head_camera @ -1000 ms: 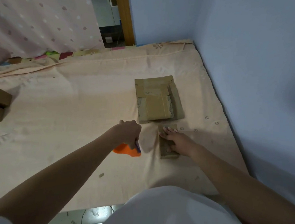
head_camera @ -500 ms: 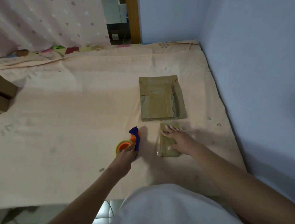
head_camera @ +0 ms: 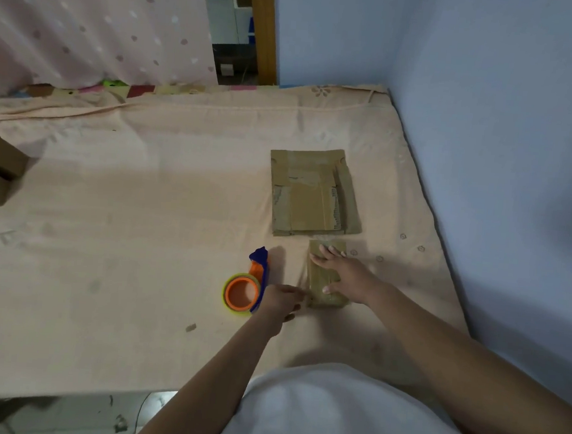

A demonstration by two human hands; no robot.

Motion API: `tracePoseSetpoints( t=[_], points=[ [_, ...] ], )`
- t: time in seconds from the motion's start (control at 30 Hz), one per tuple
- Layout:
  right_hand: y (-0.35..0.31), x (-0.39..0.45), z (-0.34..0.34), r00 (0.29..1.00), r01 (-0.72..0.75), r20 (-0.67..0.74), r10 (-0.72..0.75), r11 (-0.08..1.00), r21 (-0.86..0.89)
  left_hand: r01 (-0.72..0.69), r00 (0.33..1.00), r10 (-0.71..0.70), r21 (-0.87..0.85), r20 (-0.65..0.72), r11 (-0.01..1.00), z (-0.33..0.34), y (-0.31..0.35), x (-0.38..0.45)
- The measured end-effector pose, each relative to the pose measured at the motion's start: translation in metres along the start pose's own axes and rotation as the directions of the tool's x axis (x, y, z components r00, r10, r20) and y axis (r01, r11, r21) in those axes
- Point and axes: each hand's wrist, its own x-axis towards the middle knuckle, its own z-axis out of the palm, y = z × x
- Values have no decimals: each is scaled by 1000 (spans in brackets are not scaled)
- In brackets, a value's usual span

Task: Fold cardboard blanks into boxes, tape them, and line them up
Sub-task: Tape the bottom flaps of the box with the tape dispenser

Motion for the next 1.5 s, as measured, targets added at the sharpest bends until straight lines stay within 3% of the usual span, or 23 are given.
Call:
tracePoseSetpoints(
  t=[0.27,0.47,0.67,0.93,1.0,1.07,1.13,1.2,1.23,1.33,1.5],
  points=[
    [2,1,3,1000,0,-12,0,1000,18,11,993,-13,-17,-115,1000,10,-5,15],
    [3,1,3,1000,3,-16,-3,1000,31,248,956,-284,-321,-72,914,15,-15,16],
    [2,2,5,999,-14,-29,15,999,31,345,928,-373,-379,-1,858,25,-16,15],
    [-9,2,3,1000,-29,-1,29,998,-56,142,943,-209,-255,-258,956,35,-11,18],
    [-10,4,5,999,-32,-8,31,998,-61,63,936,-100,-121,-338,991,37,-6,11],
    [-13,4,5,999,-24,-29,21,996,-85,-89,915,112,76,-387,993,38,1,-1],
    [-15,2,6,998,-20,-54,15,996,-92,-312,861,416,342,-293,887,36,2,-10],
    [-17,0,5,995,-5,-97,-1,998,-66,-512,763,644,555,-56,656,28,-3,-8],
    [-16,-2,3,995,3,-101,-7,999,-41,-572,722,689,611,60,547,23,-6,-4],
    [-9,-6,0,996,30,-90,-25,998,51,-642,587,756,735,290,218,14,-8,5],
    [16,-30,-1,970,7,-232,75,942,336,-657,566,675,754,472,24,-3,-10,10]
  ],
)
